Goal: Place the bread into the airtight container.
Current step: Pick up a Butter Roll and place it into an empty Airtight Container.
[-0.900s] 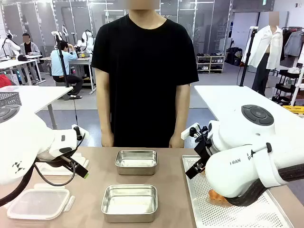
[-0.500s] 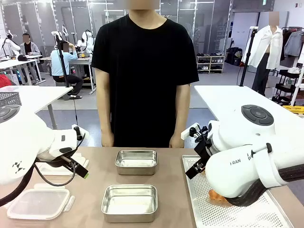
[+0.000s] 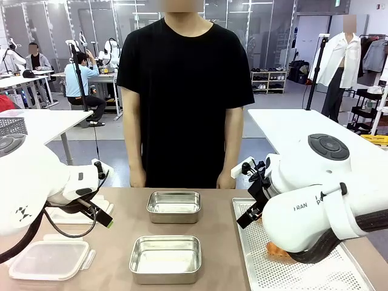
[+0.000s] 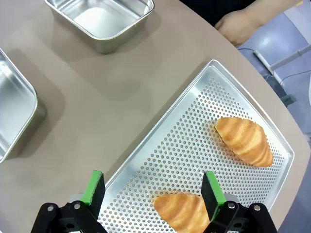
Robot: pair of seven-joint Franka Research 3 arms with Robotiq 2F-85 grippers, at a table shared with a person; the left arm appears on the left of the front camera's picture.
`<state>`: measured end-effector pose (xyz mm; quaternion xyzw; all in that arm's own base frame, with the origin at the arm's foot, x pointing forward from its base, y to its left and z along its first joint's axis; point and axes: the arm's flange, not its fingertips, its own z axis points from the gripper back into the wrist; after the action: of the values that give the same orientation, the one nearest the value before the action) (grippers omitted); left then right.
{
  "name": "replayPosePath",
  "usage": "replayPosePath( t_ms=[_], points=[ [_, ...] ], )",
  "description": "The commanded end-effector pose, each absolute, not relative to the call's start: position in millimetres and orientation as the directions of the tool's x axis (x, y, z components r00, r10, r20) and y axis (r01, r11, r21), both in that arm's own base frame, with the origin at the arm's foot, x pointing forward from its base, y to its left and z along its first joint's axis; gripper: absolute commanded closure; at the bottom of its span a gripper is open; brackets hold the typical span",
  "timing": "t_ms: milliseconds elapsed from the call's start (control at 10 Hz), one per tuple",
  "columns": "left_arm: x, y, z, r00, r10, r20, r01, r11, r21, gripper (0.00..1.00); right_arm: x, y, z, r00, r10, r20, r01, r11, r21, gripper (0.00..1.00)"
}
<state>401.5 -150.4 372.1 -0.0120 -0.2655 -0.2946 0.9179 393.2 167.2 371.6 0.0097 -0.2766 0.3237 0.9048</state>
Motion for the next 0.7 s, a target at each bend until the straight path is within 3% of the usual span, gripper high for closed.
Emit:
replayPosePath(
  t_ms=[0,300,600],
  points=[
    [408,-148,392,0.671,-0.574,0.469,0.566,0.806,0.176,0.0,396,160,392,0.658,0.56,0.504,-0.585,0.801,-0.127,0.0],
    [411,-136,477,0.722,-0.492,0.487,0.562,0.827,0.002,0.0,393,134,491,0.686,0.516,0.514,-0.571,0.819,-0.059,0.0],
    [384,-93,592,0.711,-0.489,0.506,0.602,0.794,-0.079,0.0,370,85,599,0.696,0.536,0.478,-0.594,0.804,-0.036,0.0]
  ],
)
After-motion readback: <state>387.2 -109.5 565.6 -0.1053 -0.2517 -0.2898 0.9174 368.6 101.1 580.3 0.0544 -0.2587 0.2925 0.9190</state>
